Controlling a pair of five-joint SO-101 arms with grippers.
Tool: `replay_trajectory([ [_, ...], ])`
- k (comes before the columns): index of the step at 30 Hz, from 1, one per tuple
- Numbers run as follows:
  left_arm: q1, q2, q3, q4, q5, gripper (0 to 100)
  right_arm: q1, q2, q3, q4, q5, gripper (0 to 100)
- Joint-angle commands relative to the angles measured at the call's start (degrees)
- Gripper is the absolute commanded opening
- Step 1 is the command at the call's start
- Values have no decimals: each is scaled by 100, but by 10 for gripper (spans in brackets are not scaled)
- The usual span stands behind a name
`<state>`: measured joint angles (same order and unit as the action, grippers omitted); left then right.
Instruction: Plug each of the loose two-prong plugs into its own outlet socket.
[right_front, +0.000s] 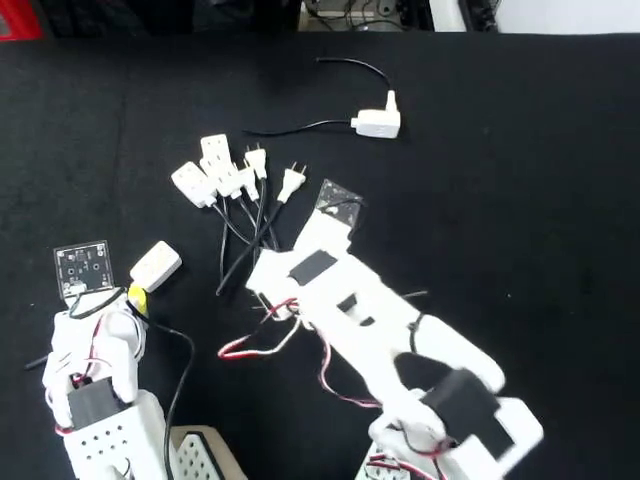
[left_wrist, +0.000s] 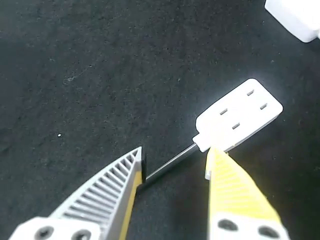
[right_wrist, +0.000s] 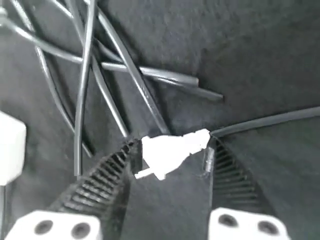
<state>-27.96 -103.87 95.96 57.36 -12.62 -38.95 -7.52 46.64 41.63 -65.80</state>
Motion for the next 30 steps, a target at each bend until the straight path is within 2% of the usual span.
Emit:
replay_trajectory([
  [1,-22,-26,57,-141,-35,213,0,418,-303,-149,-334,201],
  [9,-22,-26,57,-158,-35,213,149,927,-620,44,-492,198],
  [11,-31,-26,57,-158,-35,213,141,945,-620,62,-484,160],
  [13,-40,-26,57,-167,-35,213,62,945,-593,70,-466,75],
  [14,-40,-26,57,-167,-35,213,9,945,-585,70,-378,41],
  [20,-48,-26,57,-167,-35,213,-413,945,-629,422,229,55],
  [24,-48,-26,57,-167,-35,213,-404,936,-787,633,571,11],
  [30,-40,-26,57,-158,-44,213,-413,936,-1534,2101,1257,12],
])
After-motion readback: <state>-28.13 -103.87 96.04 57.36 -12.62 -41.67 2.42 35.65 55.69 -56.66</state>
